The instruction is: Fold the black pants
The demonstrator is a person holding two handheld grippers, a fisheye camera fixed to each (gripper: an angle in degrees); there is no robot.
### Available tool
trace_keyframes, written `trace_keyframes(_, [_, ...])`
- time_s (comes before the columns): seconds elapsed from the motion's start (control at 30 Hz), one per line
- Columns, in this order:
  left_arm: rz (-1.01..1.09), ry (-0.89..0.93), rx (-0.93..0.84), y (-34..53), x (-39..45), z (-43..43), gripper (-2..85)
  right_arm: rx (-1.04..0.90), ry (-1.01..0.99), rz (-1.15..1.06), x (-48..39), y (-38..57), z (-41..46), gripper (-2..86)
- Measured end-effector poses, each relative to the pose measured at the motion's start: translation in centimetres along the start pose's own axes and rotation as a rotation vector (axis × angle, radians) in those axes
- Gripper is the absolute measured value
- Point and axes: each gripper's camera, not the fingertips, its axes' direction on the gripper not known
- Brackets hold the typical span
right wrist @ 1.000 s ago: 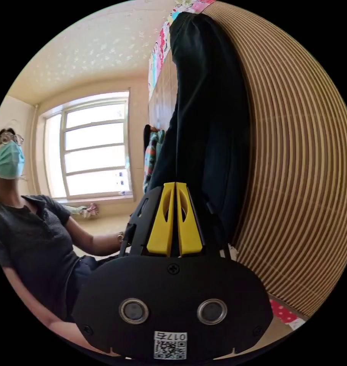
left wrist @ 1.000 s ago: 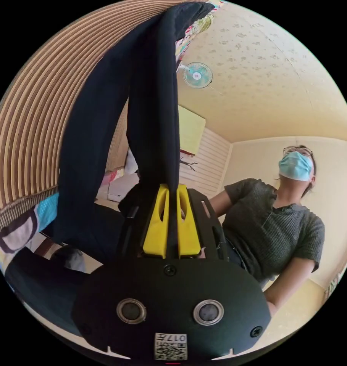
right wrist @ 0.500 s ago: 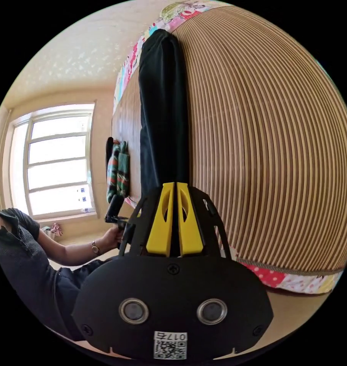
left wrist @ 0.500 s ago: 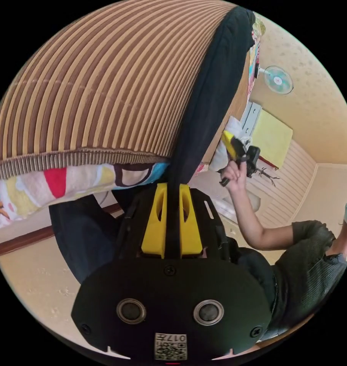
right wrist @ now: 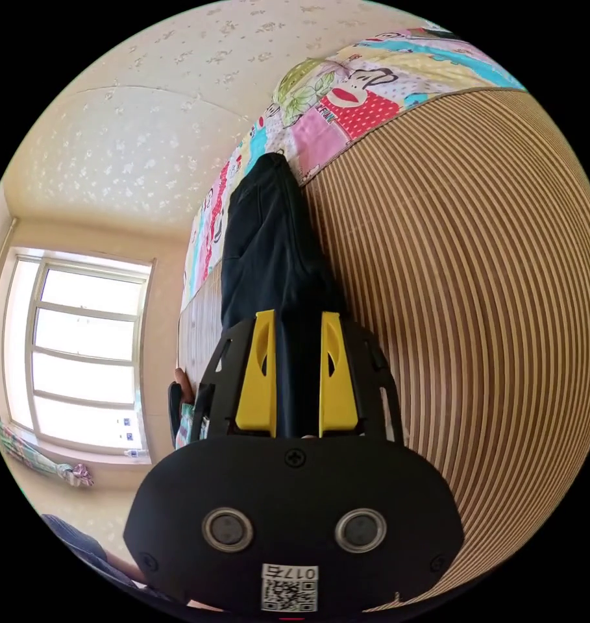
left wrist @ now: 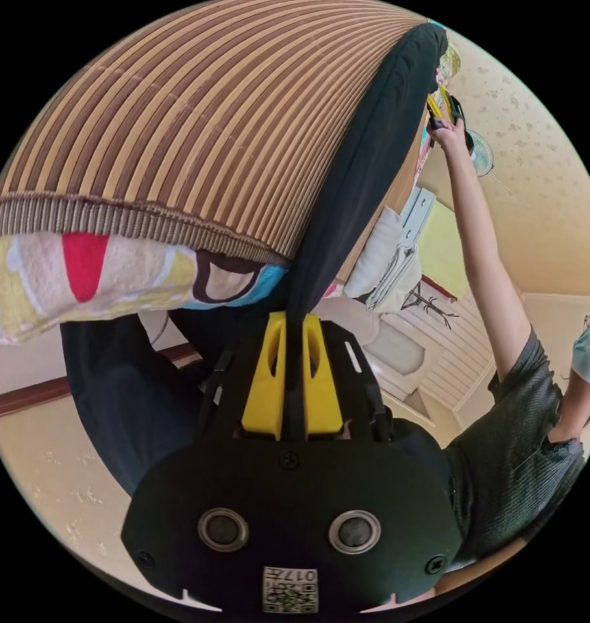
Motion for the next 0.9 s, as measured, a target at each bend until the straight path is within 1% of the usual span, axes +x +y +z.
trace_keyframes(0.03, [-0.007, 0.012, 0.008, 0.2, 0.0, 0.2, 4.4, -0.018, 0.014, -0.004, -0.4, -0.8, 0.3, 8.2])
trace_keyframes(0.1, [-0.013, 0.045, 0.016, 0.7, 0.0, 0.5, 4.2, -0.064, 0.084, 0.010, -1.8, -2.5, -0.2, 4.6])
trace_keyframes(0.13, [0.005, 0.085, 0.014, 1.0, 0.1, 0.7, 4.0, -0.062, 0.055, 0.004, -2.1, -2.6, -0.8, 4.2])
trace_keyframes(0.17, [0.071, 0.158, 0.004, 1.3, 0.8, 0.9, 3.9, -0.040, -0.047, -0.007, -2.3, -2.7, -2.3, 3.6])
trace_keyframes(0.2, [0.130, 0.212, -0.002, 1.5, 1.3, 1.0, 3.8, -0.005, -0.185, 0.029, -1.2, -2.7, -4.0, 3.2])
trace_keyframes(0.23, [0.246, 0.326, -0.013, 2.0, 2.4, 1.3, 3.7, 0.017, -0.269, 0.071, -0.2, -2.7, -4.8, 3.1])
trace_keyframes(0.27, [0.319, 0.419, -0.015, 2.4, 3.2, 1.4, 3.6, 0.070, -0.439, 0.176, 2.8, -2.5, -5.5, 3.0])
trace_keyframes(0.3, [0.340, 0.454, -0.018, 2.5, 3.5, 1.6, 3.6, 0.128, -0.529, 0.284, 6.0, -2.0, -5.4, 2.9])
trace_keyframes(0.33, [0.347, 0.475, -0.037, 2.5, 3.7, 2.2, 3.6, 0.152, -0.526, 0.329, 7.4, -1.8, -5.3, 2.9])
trace_keyframes(0.37, [0.320, 0.431, -0.046, 2.3, 3.7, 2.9, 3.6, 0.162, -0.444, 0.400, 9.9, -1.4, -5.0, 2.9])
trace_keyframes(0.4, [0.307, 0.407, -0.040, 2.2, 3.6, 3.3, 3.6, 0.142, -0.367, 0.416, 11.7, -1.3, -4.2, 3.0])
trace_keyframes(0.5, [0.159, 0.216, -0.028, 1.2, 2.1, 5.3, 3.7, 0.165, -0.466, 0.349, 13.1, -0.6, -3.4, 3.4])
trace_keyframes(0.57, [0.048, 0.079, -0.017, 0.8, 0.9, 6.7, 4.0, 0.126, -0.429, 0.280, 12.2, -0.1, -3.8, 4.0])
trace_keyframes(0.63, [0.041, 0.082, -0.021, 0.7, 0.7, 7.7, 4.2, 0.046, -0.301, 0.150, 10.3, 1.1, -4.5, 4.8])
trace_keyframes(0.7, [0.048, 0.064, -0.026, 0.9, 1.1, 8.5, 4.4, -0.072, -0.173, -0.008, 7.8, 4.9, -5.0, 6.3])
trace_keyframes(0.73, [0.059, 0.047, -0.033, 1.0, 1.5, 9.0, 4.6, -0.111, -0.162, -0.042, 7.3, 6.4, -4.9, 6.6])
trace_keyframes(0.8, [0.063, 0.034, -0.065, 1.2, 1.9, 9.8, 4.9, -0.283, -0.137, -0.140, 5.8, 13.1, -3.8, 7.1])
trace_keyframes(0.83, [0.062, 0.030, -0.089, 1.3, 2.0, 10.4, 5.0, -0.322, -0.125, -0.157, 5.6, 15.1, -3.5, 6.8])
trace_keyframes(0.9, [0.062, 0.017, -0.116, 1.5, 2.1, 11.2, 5.0, -0.390, -0.110, -0.160, 5.5, 23.1, -3.5, 5.4])
